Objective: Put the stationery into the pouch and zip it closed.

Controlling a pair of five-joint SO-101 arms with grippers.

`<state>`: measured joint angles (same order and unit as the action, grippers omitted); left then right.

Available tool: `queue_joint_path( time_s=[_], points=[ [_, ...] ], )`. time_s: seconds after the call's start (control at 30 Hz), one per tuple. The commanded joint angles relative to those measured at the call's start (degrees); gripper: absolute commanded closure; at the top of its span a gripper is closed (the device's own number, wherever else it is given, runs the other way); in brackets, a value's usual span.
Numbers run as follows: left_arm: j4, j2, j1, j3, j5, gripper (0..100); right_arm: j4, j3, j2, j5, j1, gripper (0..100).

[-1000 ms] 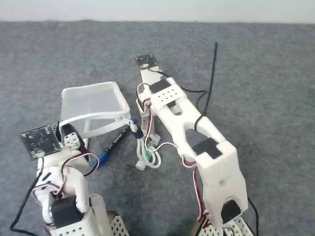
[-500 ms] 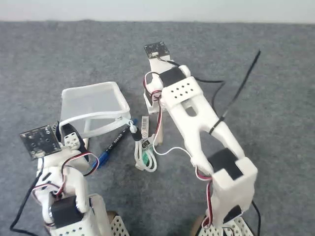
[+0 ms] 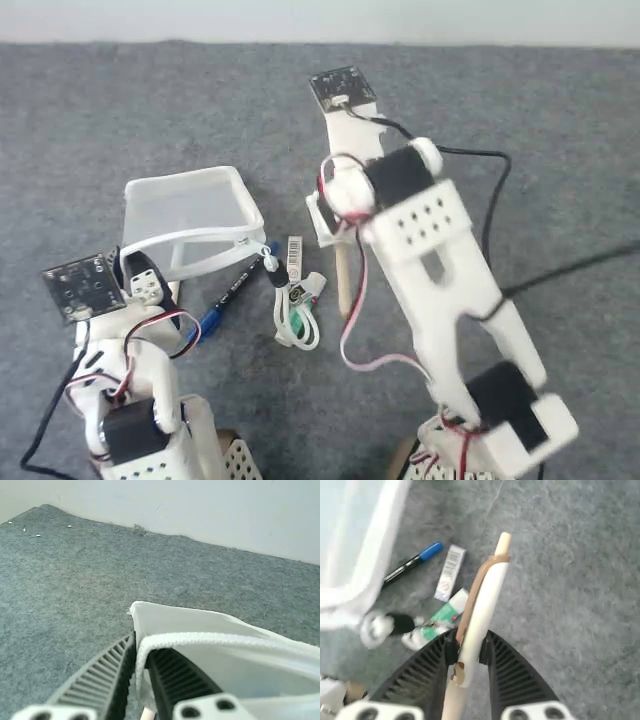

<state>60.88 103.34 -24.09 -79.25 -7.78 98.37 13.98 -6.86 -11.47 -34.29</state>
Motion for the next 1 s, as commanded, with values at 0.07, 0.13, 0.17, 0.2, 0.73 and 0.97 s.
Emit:
queue_joint_path(
  time_s=[0.07,0.13,0.17,0.2,0.73,0.97],
  points=[
    [-0.18,0.62,5.01,4.62,1.67,99,1.45,0.97,-10.07,-0.79,-1.71,99.3],
    [0.70,0.62,8.26,6.02,3.25,99,-0.22,-0.53,-12.97,-0.79,-1.71,99.3],
    [1.32,0.62,9.41,6.90,3.34,99,-1.27,-1.76,-14.46,-0.79,-1.71,99.3],
    [1.93,0.62,10.29,7.78,3.52,99,-2.42,-2.99,-16.13,-0.79,-1.80,99.3],
    [3.96,-25.58,11.34,31.08,2.20,99,-33.71,-31.47,-46.46,-0.79,-9.89,99.3],
    [4.31,-44.57,11.43,44.35,-2.73,99,-53.14,-45.45,-54.90,-0.79,-10.68,99.3]
  ],
)
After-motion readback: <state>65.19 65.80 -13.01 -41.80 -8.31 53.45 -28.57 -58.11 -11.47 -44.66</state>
